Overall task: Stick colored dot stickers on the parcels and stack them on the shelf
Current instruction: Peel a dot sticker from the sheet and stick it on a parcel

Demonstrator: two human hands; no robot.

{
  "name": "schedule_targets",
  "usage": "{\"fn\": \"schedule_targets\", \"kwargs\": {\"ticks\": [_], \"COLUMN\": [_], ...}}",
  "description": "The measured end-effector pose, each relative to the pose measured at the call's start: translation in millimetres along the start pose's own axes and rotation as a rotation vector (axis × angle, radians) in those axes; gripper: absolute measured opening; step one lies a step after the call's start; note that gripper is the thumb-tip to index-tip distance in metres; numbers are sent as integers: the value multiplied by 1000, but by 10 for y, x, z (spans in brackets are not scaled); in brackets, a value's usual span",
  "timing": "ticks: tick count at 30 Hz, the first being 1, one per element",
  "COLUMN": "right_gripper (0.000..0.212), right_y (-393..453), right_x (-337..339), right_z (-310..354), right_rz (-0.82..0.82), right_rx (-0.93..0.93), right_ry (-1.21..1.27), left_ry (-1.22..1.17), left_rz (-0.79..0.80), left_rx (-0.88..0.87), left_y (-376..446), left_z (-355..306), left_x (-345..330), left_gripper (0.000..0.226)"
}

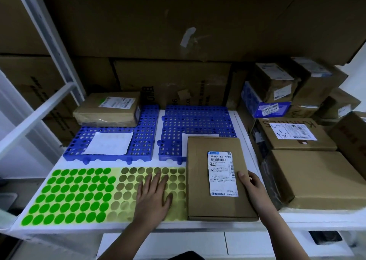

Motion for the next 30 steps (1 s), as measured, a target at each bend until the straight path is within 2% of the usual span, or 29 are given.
{"fn": "schedule_targets", "kwargs": {"ticks": [2, 4, 7, 9, 11, 19, 24, 30], "right_gripper": [45, 42, 34, 23, 13, 8, 13, 20], "right_y": [-4, 0, -47, -94, -101, -280, -374, -270], "right_x": [-7, 61, 242, 164, -93, -1897, -2853, -3451], "right_z": [25, 103, 443, 769, 1060, 1636, 1436, 1110], "right_rz": [0, -77, -322, -375, -304, 200, 478, 625], "right_rx": [-2, 73, 334, 527, 692, 973, 902, 635], "right_ry": [3, -61, -329, -405, -450, -540, -695, -889], "left_ry": [4, -4, -85, -155, -197, -271, -155, 78], "left_rz": [-24, -69, -161, -201, -232, -242, -183, 50], "left_rx": [-20, -49, -76, -81, -71, 30, 125, 209], "left_y": [-5, -9, -4, 1, 8, 125, 194, 367], "left_z": [-24, -62, -99, -92, -37, 533, 1083, 1536], "left_x": [44, 109, 268, 402, 523, 977, 1103, 1041], "left_gripper": [54, 51, 44, 35, 24, 42, 43, 55]}}
Point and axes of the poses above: each hand's wrist, its own y-axis towards the middle knuckle, its own x-axis out of the back of the hand, z = x × y, the point moved 9 cm from there along y, towards the middle knuckle, and after that the axes turned 12 degrees about x, right-handed, at the moved point
